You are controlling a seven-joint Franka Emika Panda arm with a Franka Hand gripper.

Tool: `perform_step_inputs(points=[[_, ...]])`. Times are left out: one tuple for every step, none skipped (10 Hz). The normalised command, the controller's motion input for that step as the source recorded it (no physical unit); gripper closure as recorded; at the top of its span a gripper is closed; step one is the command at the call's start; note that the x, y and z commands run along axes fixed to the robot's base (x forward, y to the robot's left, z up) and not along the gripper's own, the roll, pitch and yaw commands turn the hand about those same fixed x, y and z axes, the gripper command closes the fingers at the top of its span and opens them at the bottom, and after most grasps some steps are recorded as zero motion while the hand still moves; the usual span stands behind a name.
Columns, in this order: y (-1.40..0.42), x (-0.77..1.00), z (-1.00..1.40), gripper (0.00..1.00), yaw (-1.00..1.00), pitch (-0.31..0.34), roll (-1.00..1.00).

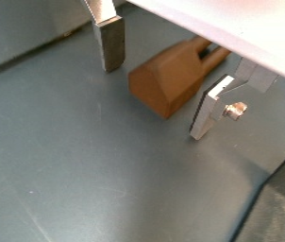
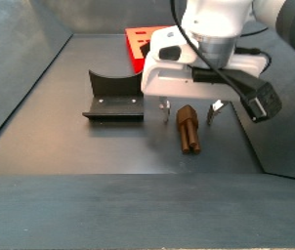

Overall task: Pick up the 3 prong object. Move up. Rotate the 3 prong object. Place the 3 prong object on the fixture. Regrasp the 3 prong object. Move to above the board. Insert the 3 prong object.
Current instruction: Rotate the 3 prong object, then move up, then place the 3 prong object on the fixture.

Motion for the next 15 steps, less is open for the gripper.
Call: perform_step_inputs(points=[[0.00,0.00,0.00,1.00,0.00,0.000,0.00],[0.00,0.00,0.83,1.00,0.00,0.000,0.00],[0.00,-0.01,0.82,1.00,0.00,0.009,0.00],[-0.01,-0.03,0.73,1.00,0.01,0.026,-0.02],[-0.01,-0.01,0.57,1.00,0.01,0.040,-0.04],[-0.01,-0.01,0.44,1.00,0.01,0.047,-0.06],[-0.01,-0.01,0.30,1.00,0.02,0.045,-0.08],[0.00,0.00,1.00,1.00,0.00,0.000,0.00],[0.00,0.00,1.00,1.00,0.00,-0.014,-0.02],[0.00,-0.01,1.00,1.00,0.00,0.004,-0.03],[0.00,-0.01,1.00,1.00,0.01,0.017,-0.05],[-0.01,-0.01,1.00,1.00,0.01,0.023,-0.07],[-0.01,-0.02,1.00,1.00,0.02,0.025,-0.08],[-0.01,-0.02,1.00,1.00,0.01,0.021,-0.10],[-0.01,-0.03,1.00,1.00,0.01,0.018,-0.12]])
